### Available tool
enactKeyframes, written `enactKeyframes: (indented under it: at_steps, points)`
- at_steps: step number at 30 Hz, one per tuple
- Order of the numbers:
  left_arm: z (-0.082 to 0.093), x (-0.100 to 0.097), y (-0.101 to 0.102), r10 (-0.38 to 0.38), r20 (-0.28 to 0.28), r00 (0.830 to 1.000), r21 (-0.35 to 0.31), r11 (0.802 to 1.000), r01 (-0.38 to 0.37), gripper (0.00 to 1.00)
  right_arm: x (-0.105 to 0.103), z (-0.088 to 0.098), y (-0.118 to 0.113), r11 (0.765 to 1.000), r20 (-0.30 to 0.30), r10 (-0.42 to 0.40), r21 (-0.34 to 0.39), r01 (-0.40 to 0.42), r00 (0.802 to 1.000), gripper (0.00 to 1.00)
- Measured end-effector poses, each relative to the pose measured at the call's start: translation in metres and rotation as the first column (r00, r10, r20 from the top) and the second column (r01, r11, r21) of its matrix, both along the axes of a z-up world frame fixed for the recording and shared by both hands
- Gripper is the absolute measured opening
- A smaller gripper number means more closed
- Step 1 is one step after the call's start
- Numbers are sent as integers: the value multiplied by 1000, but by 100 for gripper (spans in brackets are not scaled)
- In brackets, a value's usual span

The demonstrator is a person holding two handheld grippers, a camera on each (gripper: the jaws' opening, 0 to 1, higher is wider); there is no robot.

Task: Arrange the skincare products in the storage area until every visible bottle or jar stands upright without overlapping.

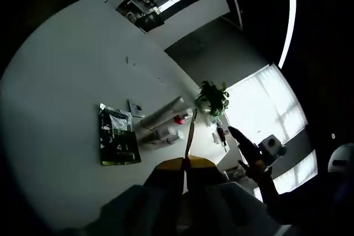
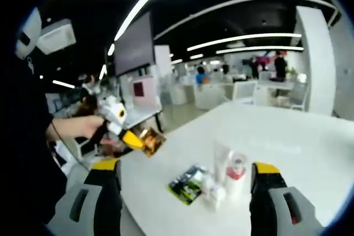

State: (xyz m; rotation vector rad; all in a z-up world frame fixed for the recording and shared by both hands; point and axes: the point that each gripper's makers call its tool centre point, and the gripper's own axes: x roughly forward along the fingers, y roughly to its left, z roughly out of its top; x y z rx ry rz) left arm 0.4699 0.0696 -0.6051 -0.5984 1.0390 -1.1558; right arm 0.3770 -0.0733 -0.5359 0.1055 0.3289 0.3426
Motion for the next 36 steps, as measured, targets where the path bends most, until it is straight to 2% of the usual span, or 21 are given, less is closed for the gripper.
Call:
enactKeyframes:
  at_steps: [1,6,11,14,17,21,25,29,36]
  points:
    - [-6,2,1,8,-27,1000,9,1000,-8,6,0,-2,-1,1000,-8,-5,13,5,1000,99]
    - [-24,16,2,37,-57,998,32,999,-36,6,0,-4,-7,1000,-21,-14,12,14,1000,99]
    - [-34,29,3,50,-60,997,53,997,-47,6,-1,-7,-15,999,-22,-36,17,37,999,99]
    - [-44,38,6,61,-65,996,82,995,-55,6,-2,-13,-17,999,-43,-42,19,43,998,99]
    - [-52,46,7,61,-67,996,100,994,-54,6,-1,-11,-20,998,-32,-59,35,60,998,99]
    - [-67,60,8,77,-85,993,126,990,-66,6,-1,-12,-23,996,-30,-70,56,72,997,99]
    - [-83,71,5,92,-99,991,148,986,-77,6,-3,-18,-24,996,-56,-76,46,79,995,99]
    - [-104,82,4,99,-86,991,213,974,-79,6,-4,-18,-27,995,-60,-88,51,91,994,99]
    - [-124,94,-1,113,-94,989,248,965,-87,6,-2,-26,-37,992,-82,-110,56,115,991,99]
